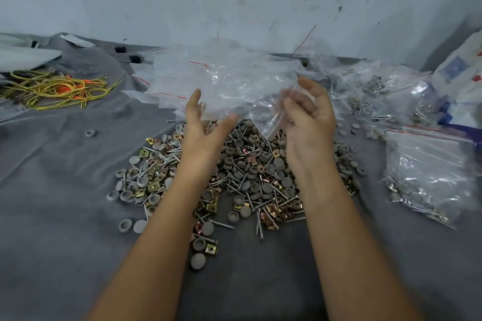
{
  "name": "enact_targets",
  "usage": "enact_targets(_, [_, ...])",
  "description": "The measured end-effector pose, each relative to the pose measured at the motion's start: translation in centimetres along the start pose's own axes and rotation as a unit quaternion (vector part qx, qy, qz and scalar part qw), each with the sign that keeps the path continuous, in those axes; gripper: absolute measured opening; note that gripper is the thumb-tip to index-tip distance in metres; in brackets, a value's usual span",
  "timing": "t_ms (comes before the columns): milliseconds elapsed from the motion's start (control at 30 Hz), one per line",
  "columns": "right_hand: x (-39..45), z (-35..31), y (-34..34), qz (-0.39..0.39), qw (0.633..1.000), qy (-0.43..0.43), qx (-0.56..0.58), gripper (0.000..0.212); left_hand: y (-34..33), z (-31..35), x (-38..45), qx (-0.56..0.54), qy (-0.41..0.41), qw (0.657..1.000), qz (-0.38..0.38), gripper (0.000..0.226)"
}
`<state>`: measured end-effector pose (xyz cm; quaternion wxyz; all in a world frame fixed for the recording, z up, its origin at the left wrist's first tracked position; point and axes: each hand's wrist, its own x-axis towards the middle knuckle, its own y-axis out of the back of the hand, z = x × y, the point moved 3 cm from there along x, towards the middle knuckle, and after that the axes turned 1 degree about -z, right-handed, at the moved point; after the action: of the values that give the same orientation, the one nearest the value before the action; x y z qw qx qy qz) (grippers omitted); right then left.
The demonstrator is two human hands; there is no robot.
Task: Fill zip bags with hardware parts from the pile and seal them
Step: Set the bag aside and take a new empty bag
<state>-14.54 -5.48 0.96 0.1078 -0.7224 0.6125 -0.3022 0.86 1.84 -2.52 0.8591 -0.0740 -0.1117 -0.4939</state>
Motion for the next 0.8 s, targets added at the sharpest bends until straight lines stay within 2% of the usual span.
enact_targets(67, [-0.9,0.2,0.7,-0.017,0.998,-0.033,0.044,0.045,0.0,0.0,0.0,-0.072,0.027,0.997,0.003,0.103])
enact_targets(100, [-1.2,0.4,1.0,-0.019,0.998,-0.046,0.049,0.048,0.1,-0.1,0.0,-0.135,0.039,0.99,0.001,0.101])
enact_targets(133, [-1.5,0.5,1.2,-0.013,0.997,-0.059,0.05,0.047,0.2,-0.2,0.1,-0.193,0.047,0.98,-0.006,0.088])
enact_targets(200, [-1.9,0.9,1.4,0.002,0.995,-0.087,0.04,0.037,0.4,-0.3,0.4,-0.239,0.055,0.969,-0.018,0.039])
enact_targets(233, [-2.0,1.0,1.4,0.004,0.995,-0.098,0.021,0.027,0.4,-0.4,0.3,-0.248,0.057,0.967,-0.019,0.024])
enact_targets(267, [-2.1,1.2,1.4,0.002,0.994,-0.108,0.001,0.017,0.5,-0.5,0.3,-0.259,0.061,0.964,-0.014,0.02])
enact_targets(300, [-2.2,1.4,1.4,0.001,0.993,-0.116,-0.011,0.011,0.5,-0.4,0.3,-0.268,0.065,0.961,-0.013,0.021])
enact_targets(400, [-2.3,2.0,1.5,-0.001,0.991,-0.122,-0.063,0.012,0.6,-0.4,0.3,-0.241,0.054,0.968,-0.032,0.024])
enact_targets(567, [-2.4,1.9,1.9,0.007,0.972,-0.04,-0.231,0.021,1.3,-0.4,0.4,-0.193,0.033,0.98,-0.036,0.025])
enact_targets(800, [-2.4,1.4,1.9,0.016,0.947,0.035,-0.319,0.023,1.7,-0.5,0.5,-0.174,0.032,0.984,-0.032,0.025])
